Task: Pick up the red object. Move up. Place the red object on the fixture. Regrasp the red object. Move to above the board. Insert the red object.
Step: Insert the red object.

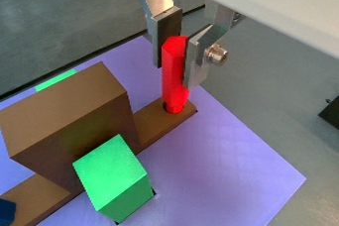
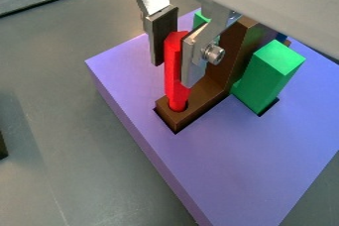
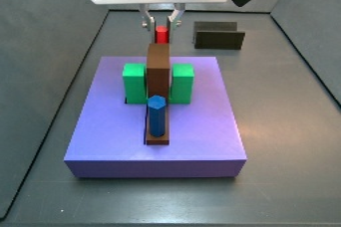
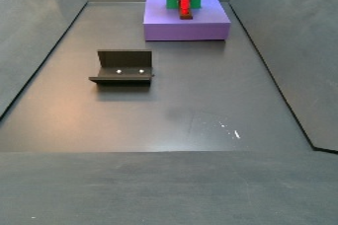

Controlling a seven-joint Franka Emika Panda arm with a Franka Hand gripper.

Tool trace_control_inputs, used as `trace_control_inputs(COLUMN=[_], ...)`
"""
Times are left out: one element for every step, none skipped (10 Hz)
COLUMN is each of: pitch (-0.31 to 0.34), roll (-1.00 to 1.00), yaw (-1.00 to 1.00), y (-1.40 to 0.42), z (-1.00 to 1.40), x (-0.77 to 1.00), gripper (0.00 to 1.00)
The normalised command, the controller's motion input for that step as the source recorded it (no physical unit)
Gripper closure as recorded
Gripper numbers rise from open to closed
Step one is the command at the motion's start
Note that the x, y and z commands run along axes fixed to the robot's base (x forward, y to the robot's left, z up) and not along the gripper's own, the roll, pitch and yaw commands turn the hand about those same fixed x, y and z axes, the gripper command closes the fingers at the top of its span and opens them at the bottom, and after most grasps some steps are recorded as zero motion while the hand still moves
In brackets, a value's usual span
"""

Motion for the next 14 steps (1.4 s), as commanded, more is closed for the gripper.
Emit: trace_control_inputs(pitch=[0.071,0.063,0.027,0.000,0.000,-0.021,0.000,0.000,0.000,-0.010,-0.010,0.000,0.000,0.004], roll=[0.23,0.18,0.14,0.00,0.00,0.15,0.38,0.41,0.28,0.17,0.06,0.00,0.02,0.02], yaw=[0.00,0.00,0.00,0.01,0.13,0.43,0.35,0.31,0.20,0.12,0.08,0.00,0.00,0.00], y=[0.02,0.00,-0.05,0.00,0.11,0.15,0.00,-0.01,-0.19,-0.29,-0.23,-0.18,-0.07,0.00], z=[0.00,0.00,0.00,-0.01,-0.01,0.00,0.25,0.32,0.03,0.00,-0.05,-0.09,-0.20,-0.25], x=[0.07,0.00,0.00,0.00,0.00,-0.12,0.00,0.00,0.00,0.00,0.00,0.03,0.19,0.27], gripper=[1.00,1.00,1.00,1.00,1.00,1.00,1.00,1.00,1.00,1.00,1.00,1.00,1.00,1.00])
